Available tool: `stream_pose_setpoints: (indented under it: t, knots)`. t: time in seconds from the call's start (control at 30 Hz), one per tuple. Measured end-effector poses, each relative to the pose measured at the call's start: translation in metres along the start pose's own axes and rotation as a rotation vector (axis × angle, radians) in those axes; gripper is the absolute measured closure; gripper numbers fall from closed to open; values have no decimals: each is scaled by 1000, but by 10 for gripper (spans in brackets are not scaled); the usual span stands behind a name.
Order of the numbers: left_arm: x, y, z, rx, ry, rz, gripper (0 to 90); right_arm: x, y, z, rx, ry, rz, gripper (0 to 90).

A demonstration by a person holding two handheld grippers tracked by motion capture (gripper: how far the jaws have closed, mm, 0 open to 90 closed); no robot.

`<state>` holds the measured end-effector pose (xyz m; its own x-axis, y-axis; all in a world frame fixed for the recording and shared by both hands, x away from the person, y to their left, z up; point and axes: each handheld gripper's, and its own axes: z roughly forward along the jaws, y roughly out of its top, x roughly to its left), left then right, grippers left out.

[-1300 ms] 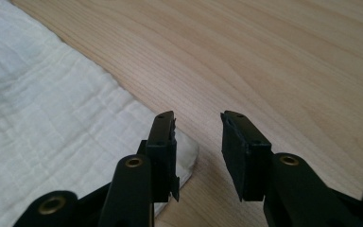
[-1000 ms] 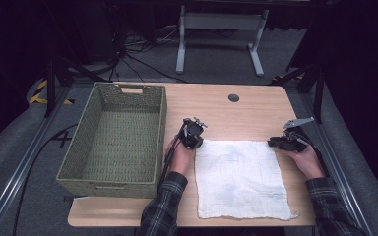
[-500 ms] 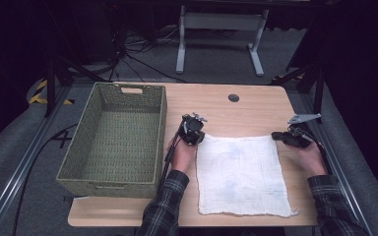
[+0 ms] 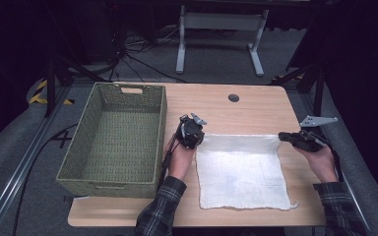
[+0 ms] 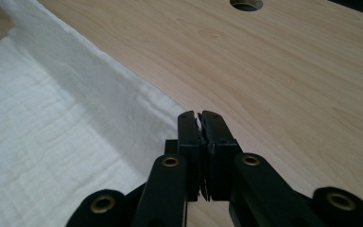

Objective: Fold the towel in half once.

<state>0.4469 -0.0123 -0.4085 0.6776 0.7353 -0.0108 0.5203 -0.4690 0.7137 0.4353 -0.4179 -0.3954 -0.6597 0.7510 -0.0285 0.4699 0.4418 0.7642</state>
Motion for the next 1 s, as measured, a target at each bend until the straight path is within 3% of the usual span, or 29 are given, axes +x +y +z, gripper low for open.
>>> stream_pose_setpoints:
  t: [0.33, 0.5, 0.6, 0.87, 1.0]
  knots:
    - [-24, -14, -22, 5, 2, 67, 866, 22, -15, -10, 35, 30, -15, 876]
    - [-37, -26, -32, -4, -14, 79, 866, 32, -26, -19, 46, 47, -12, 877]
    - [-46, -34, -36, 16, -24, 88, 866, 38, -37, -23, 59, 66, 0, 877]
    - [-55, -60, -26, 79, -57, 97, 866, 50, -60, -17, 120, 113, 28, 876]
    - [-59, -70, -20, 117, -70, 108, 866, 55, -65, -13, 152, 111, 20, 876]
